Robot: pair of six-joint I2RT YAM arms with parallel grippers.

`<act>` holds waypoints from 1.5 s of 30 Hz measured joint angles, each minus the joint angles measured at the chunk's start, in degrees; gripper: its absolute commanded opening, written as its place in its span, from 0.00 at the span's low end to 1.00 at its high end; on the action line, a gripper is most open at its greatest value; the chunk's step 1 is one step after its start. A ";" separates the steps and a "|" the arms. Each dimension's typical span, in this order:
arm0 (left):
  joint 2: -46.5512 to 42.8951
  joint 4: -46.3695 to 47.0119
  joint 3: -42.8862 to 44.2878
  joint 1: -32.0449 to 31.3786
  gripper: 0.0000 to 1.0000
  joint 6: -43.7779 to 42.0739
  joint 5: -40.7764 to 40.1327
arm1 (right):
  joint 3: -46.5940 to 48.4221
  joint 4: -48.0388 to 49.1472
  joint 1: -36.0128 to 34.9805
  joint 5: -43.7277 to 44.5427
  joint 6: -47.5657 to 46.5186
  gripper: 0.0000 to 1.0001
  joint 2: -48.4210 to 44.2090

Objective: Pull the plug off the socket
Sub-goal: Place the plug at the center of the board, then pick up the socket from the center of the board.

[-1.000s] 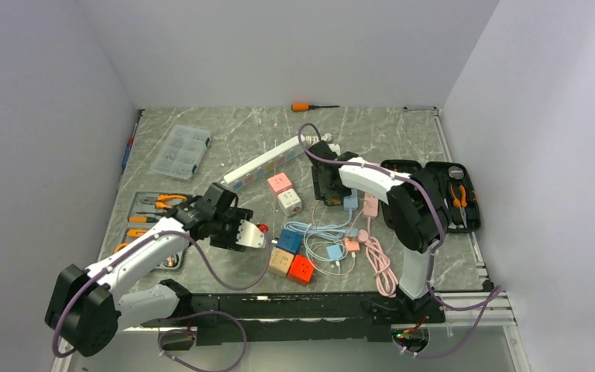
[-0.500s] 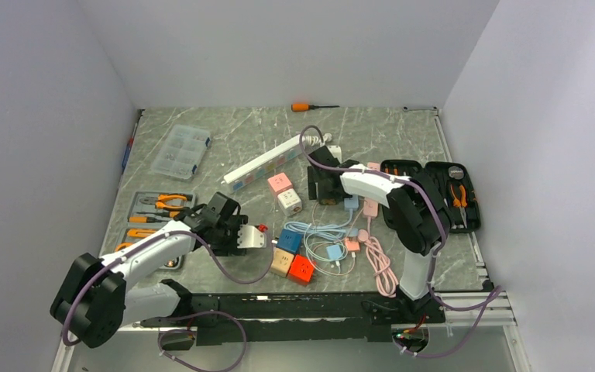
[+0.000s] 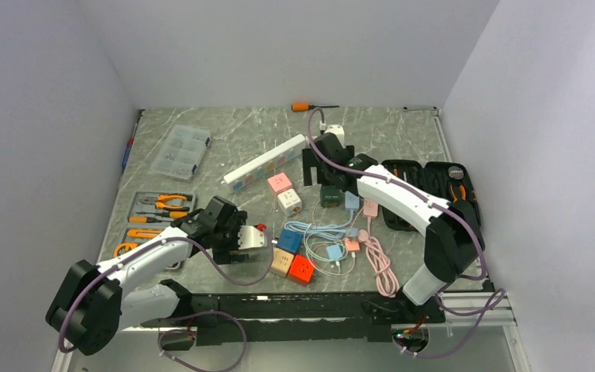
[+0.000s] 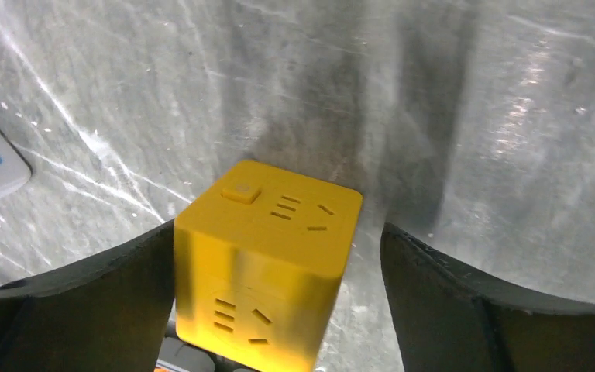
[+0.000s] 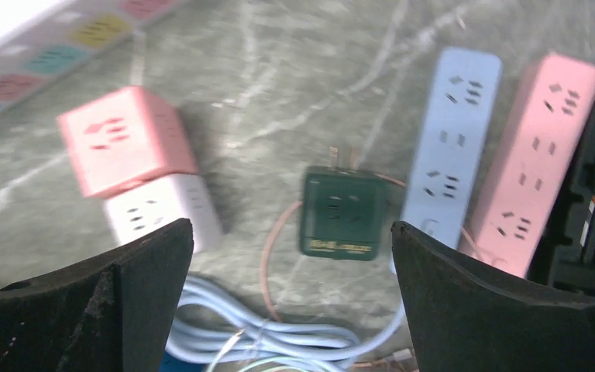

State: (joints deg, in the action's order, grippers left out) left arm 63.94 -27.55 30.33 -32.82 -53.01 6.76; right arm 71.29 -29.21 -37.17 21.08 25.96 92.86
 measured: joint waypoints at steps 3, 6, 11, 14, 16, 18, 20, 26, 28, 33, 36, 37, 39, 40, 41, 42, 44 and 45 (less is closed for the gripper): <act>-1.33 -1.99 -0.11 0.00 0.99 1.01 2.01 | 2.67 0.70 -4.09 0.48 -1.40 1.00 -1.29; -4.17 -3.72 -0.11 0.00 0.99 1.49 3.10 | 3.85 1.62 -8.26 0.09 -2.93 1.00 -0.68; -7.72 -8.81 1.46 0.24 0.99 1.40 3.52 | 3.85 2.78 -11.63 -2.54 -4.66 1.00 2.80; -9.55 -14.01 6.56 2.21 0.99 0.96 5.09 | 3.30 4.02 -11.30 -3.78 -5.42 1.00 5.29; -11.39 -15.96 10.95 4.50 0.99 0.11 6.60 | 2.93 4.72 -11.23 -4.52 -5.79 1.00 6.69; -13.75 -16.50 14.10 6.54 0.99 -0.63 7.52 | 2.23 5.81 -11.04 -5.31 -6.40 1.00 7.80; -16.28 -16.87 15.72 8.57 0.99 -1.62 8.63 | 1.99 6.47 -11.02 -6.03 -6.91 1.00 8.72; -19.23 -20.79 18.32 13.64 0.99 -3.67 10.58 | 1.99 9.01 -11.04 -8.24 -8.20 1.00 12.13; -19.04 -21.24 19.30 14.45 0.99 -3.87 10.51 | 1.99 9.64 -11.04 -8.72 -8.48 1.00 13.18; -19.15 -21.62 23.43 15.80 0.99 -4.61 10.40 | 2.03 10.97 -11.04 -9.29 -8.50 0.97 16.04; -19.45 -21.51 25.62 16.22 0.99 -4.79 10.38 | 2.19 11.96 -11.04 -9.55 -8.59 0.84 18.14; -19.63 -21.51 26.18 16.31 0.99 -4.83 10.36 | 2.21 12.26 -11.04 -9.66 -8.68 0.78 18.80; -20.00 -21.51 26.71 16.35 0.99 -4.94 10.32 | 2.21 12.66 -11.04 -9.68 -8.59 0.65 19.69; -20.24 -21.51 26.86 16.35 0.99 -5.03 10.29 | 2.14 12.87 -11.04 -9.68 -8.61 0.58 19.85; -20.44 -21.55 26.97 16.35 0.99 -5.20 10.27 | 2.08 13.03 -11.04 -9.60 -8.61 0.51 19.85; -20.70 -21.62 27.06 16.35 0.99 -5.38 10.19 | 2.01 13.35 -11.10 -9.62 -8.48 0.45 19.85; -21.31 -21.75 27.32 16.37 0.99 -5.86 9.88 | 1.86 14.23 -11.32 -9.55 -8.44 0.30 19.85; -21.81 -21.77 27.36 16.41 0.99 -6.05 9.86 | 1.77 14.34 -11.41 -9.44 -8.44 0.23 19.85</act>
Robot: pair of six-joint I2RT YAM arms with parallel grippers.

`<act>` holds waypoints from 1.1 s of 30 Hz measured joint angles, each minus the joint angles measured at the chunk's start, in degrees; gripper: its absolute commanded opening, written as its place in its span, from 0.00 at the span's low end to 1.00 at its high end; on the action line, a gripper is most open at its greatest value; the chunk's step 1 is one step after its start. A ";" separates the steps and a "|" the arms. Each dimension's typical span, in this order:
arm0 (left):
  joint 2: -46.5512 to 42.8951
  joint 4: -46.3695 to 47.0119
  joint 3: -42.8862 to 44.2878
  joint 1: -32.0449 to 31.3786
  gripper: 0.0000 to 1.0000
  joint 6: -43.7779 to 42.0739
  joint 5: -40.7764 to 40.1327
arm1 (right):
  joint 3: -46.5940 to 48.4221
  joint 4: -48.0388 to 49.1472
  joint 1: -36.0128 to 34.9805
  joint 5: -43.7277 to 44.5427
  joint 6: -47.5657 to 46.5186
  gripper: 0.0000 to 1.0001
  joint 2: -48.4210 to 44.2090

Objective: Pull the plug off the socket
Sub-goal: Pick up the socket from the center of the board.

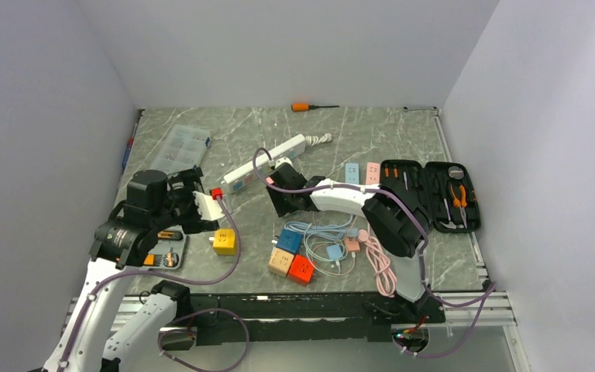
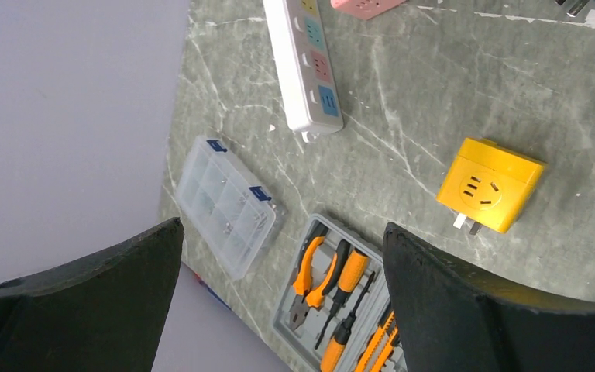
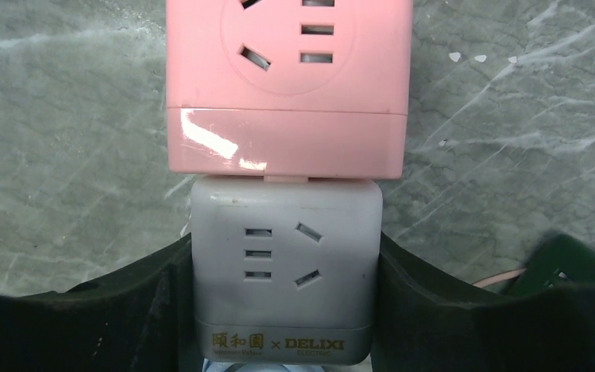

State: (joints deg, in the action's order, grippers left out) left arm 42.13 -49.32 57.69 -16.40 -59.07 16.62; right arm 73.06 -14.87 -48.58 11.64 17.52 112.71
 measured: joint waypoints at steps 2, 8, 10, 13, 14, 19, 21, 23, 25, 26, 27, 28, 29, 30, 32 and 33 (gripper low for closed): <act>-1.27 -0.09 0.00 0.09 0.99 -0.28 0.00 | -0.02 -0.02 -0.20 0.11 -0.04 0.11 -0.04; -6.16 1.09 -1.55 0.09 0.99 -3.34 0.39 | 1.33 -4.09 -0.68 -0.48 -0.63 0.06 -2.19; -8.76 3.08 -4.15 0.09 0.99 -5.99 1.29 | 3.10 -6.67 -0.72 -2.16 -0.66 0.00 -4.35; -14.58 4.61 -10.01 0.11 0.99 -11.58 3.39 | 5.49 -8.50 -0.83 -6.10 -0.63 0.00 -8.83; -16.13 4.66 -11.39 0.11 0.99 -13.14 4.02 | 5.99 -8.83 -0.87 -7.45 -0.63 0.00 -10.43; -22.18 6.60 -16.63 0.11 0.99 -21.22 8.74 | 7.76 -10.16 -1.36 -15.45 -0.70 0.00 -17.07; -24.33 8.70 -18.88 0.11 0.99 -24.76 11.17 | 8.41 -10.99 -1.86 -18.95 -0.92 0.00 -18.38; -25.99 9.92 -20.59 0.11 0.99 -28.06 12.85 | 9.07 -12.20 -2.71 -21.86 -1.16 0.00 -18.99; -27.21 11.50 -22.36 0.11 0.99 -31.21 14.40 | 9.81 -13.35 -3.76 -23.65 -1.55 0.00 -19.06; -27.45 12.37 -23.10 0.11 0.99 -32.63 15.04 | 10.23 -14.01 -4.57 -24.35 -1.73 0.00 -19.06; -27.41 13.00 -23.47 0.11 0.99 -33.75 15.52 | 10.49 -14.58 -5.16 -24.70 -1.92 0.00 -19.06; -27.28 13.60 -23.74 0.11 0.99 -34.80 15.87 | 10.88 -15.39 -5.90 -25.14 -2.12 0.00 -19.06; -27.10 14.40 -23.87 0.11 1.00 -35.93 16.41 | 11.32 -15.98 -6.60 -25.42 -2.25 0.00 -19.06; -26.93 15.21 -23.87 0.11 0.99 -36.50 16.81 | 11.61 -16.31 -7.17 -25.57 -2.43 0.00 -19.06; -26.60 16.79 -23.89 0.11 0.99 -37.86 17.29 | 12.61 -17.22 -8.68 -25.77 -2.75 0.00 -19.06; -26.40 17.53 -23.93 0.11 1.00 -38.42 17.55 | 13.16 -17.68 -9.40 -25.77 -2.95 0.00 -19.06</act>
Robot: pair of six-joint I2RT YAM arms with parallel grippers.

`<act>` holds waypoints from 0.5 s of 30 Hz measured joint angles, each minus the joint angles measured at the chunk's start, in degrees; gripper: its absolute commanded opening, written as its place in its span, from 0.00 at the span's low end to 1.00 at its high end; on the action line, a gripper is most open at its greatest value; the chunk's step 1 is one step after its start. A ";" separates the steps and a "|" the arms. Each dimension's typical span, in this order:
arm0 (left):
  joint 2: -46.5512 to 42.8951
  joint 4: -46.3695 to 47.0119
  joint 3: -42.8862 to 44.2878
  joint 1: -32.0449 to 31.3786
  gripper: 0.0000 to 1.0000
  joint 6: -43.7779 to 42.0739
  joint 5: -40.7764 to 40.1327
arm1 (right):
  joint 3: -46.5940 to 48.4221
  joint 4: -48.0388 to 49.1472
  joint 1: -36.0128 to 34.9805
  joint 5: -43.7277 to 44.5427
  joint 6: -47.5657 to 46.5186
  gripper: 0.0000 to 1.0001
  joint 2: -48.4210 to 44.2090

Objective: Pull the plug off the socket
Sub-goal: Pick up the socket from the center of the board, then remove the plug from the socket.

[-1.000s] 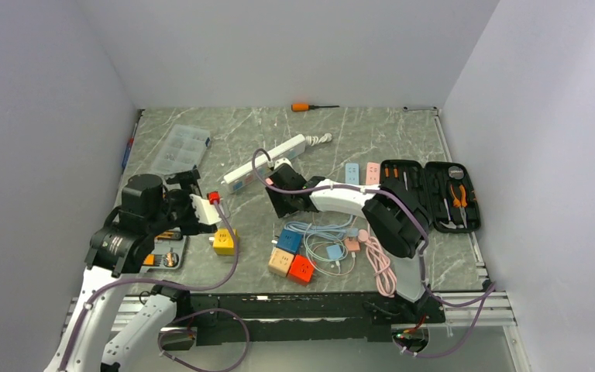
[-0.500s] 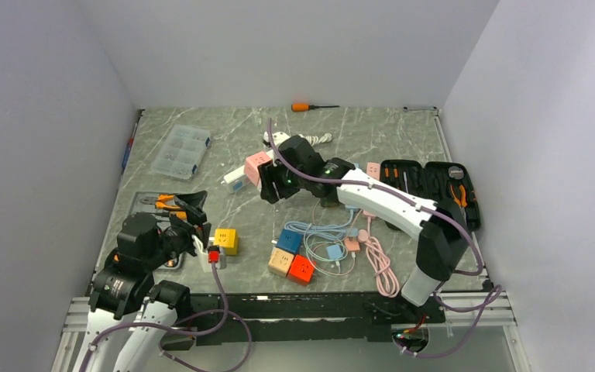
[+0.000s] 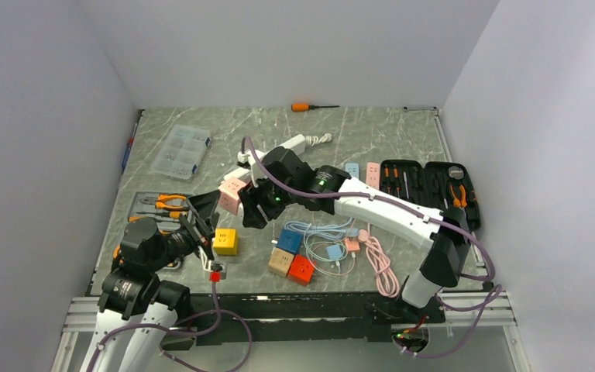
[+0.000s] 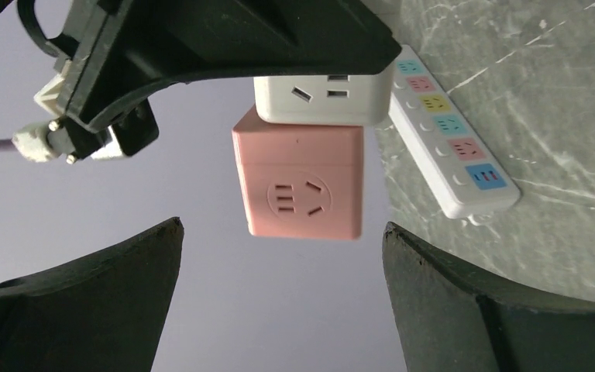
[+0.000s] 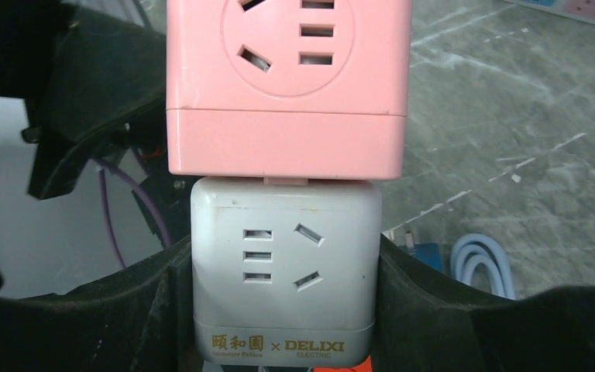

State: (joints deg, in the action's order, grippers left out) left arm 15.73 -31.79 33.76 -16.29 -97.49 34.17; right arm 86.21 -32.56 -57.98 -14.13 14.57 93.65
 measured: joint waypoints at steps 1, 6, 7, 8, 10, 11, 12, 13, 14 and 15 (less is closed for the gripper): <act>0.26 0.79 -0.04 0.00 0.99 -0.66 0.20 | 0.44 -0.35 -0.61 0.00 -0.11 0.00 0.00; 1.07 2.62 -0.68 0.00 0.99 -2.71 0.48 | 2.34 -1.33 -3.19 -0.11 -0.55 0.00 0.31; 1.18 2.58 -0.79 0.00 0.99 -3.04 0.48 | 2.69 -1.46 -3.65 -0.11 -0.63 0.00 0.44; 1.38 2.60 -0.81 0.00 0.99 -3.41 0.50 | 2.89 -1.51 -4.04 -0.11 -0.70 0.00 0.55; 1.57 2.62 -0.81 0.00 0.99 -4.04 0.50 | 2.99 -1.66 -4.90 -0.11 -0.70 0.00 0.59; 1.64 2.62 -0.81 0.00 0.99 -4.33 0.52 | 2.99 -1.68 -5.18 -0.13 -0.70 0.00 0.63; 1.73 2.60 -0.81 0.00 0.99 -4.63 0.55 | 3.13 -1.79 -5.55 -0.13 -0.70 0.00 0.76; 1.81 2.60 -0.81 0.00 0.99 -5.01 0.61 | 3.34 -1.84 -5.88 -0.15 -0.70 0.00 0.92; 1.90 2.45 -0.81 0.00 0.99 -5.20 0.70 | 3.63 -1.95 -6.19 -0.09 -0.72 0.00 1.16; 2.03 2.38 -0.81 0.00 0.98 -5.44 0.81 | 3.87 -1.97 -6.40 -0.11 -0.74 0.00 1.33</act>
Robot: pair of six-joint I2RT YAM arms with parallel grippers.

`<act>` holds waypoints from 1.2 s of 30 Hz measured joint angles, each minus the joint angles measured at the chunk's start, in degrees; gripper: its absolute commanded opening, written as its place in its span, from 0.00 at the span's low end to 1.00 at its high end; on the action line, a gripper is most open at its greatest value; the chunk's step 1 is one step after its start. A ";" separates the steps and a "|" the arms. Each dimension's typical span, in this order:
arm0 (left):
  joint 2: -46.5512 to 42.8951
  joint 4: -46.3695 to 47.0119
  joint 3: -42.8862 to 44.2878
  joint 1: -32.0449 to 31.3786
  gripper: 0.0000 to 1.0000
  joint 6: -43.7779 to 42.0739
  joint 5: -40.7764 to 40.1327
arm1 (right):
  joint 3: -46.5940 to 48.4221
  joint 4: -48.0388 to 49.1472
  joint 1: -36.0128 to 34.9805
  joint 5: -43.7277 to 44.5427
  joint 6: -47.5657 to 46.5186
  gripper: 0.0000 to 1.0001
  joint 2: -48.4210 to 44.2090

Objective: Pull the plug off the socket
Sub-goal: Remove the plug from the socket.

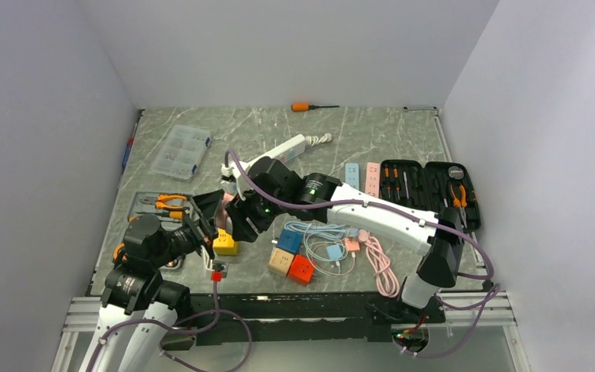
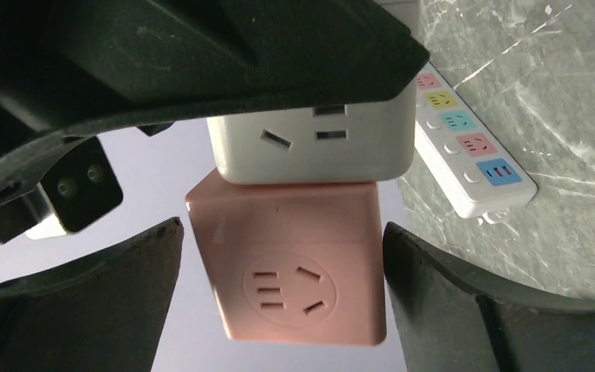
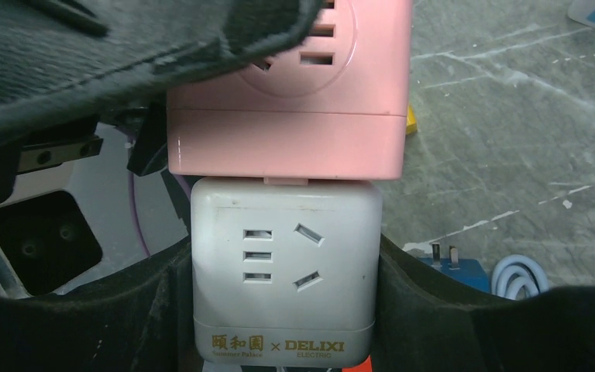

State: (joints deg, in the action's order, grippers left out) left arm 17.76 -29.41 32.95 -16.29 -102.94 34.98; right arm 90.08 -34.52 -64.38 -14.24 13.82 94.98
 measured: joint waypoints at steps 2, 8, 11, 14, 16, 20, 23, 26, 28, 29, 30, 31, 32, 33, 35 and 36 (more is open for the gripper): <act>0.28 -0.07 0.00 0.00 0.93 -0.24 0.22 | 0.42 -0.04 -0.39 0.00 -0.17 0.00 0.33; 1.42 -1.75 0.39 0.00 0.67 -0.72 0.70 | 0.94 -0.17 -0.76 0.00 -0.50 0.00 0.70; 2.84 -3.69 1.84 0.00 0.50 0.11 0.74 | 0.94 -0.13 -0.81 0.24 -0.96 0.00 0.79; 3.87 -5.03 3.10 0.00 0.09 0.44 0.59 | 1.05 0.09 -0.83 0.42 -1.36 0.00 1.07; 4.11 -5.64 3.28 0.04 0.00 0.39 0.52 | 1.05 0.15 -0.87 0.37 -1.38 0.00 1.25; 4.22 -5.62 3.28 0.04 0.00 0.42 0.24 | 1.05 0.31 -0.87 0.50 -1.38 0.00 1.36; 4.22 -4.90 2.86 0.04 0.00 0.04 -0.20 | 0.74 0.79 -0.87 0.96 -1.38 0.00 1.33; 4.20 -2.08 0.24 -0.02 0.00 -0.85 -0.79 | -1.60 2.58 -0.79 2.19 -1.22 0.00 0.96; 4.35 -0.33 -1.84 -0.33 0.00 -1.33 -0.81 | -3.80 4.02 -0.70 2.89 -1.07 0.00 0.70; 4.81 0.09 -2.47 -0.46 0.00 -1.46 -0.87 | -4.94 4.85 -0.68 3.15 -0.76 0.00 0.61; 5.62 0.13 -2.62 -0.61 0.00 -1.44 -0.94 | -6.08 5.79 -0.63 3.30 -0.52 0.00 0.42; 6.58 0.22 -2.62 -0.76 0.00 -1.38 -0.98 | -7.21 6.75 -0.59 3.58 -0.31 0.00 0.07; 7.82 0.70 -2.58 -0.94 0.00 -1.25 -0.94 | -8.22 7.50 -0.59 4.02 -0.09 0.00 -0.39; 9.03 1.07 -2.34 -1.14 0.00 -1.25 -0.90 | -9.01 8.11 -0.52 4.44 0.13 0.00 -0.83; 11.47 2.01 -1.57 -1.57 0.00 -1.27 -0.52 | -11.15 9.73 -0.37 5.55 0.68 0.00 -2.34; 12.61 2.67 -1.20 -1.84 0.00 -1.33 -0.31 | -11.56 9.92 -0.24 5.97 0.83 0.00 -2.89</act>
State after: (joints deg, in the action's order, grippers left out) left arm 30.37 -26.74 31.75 -18.13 -104.27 34.68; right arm 78.52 -24.60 -64.62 -8.27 14.66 92.09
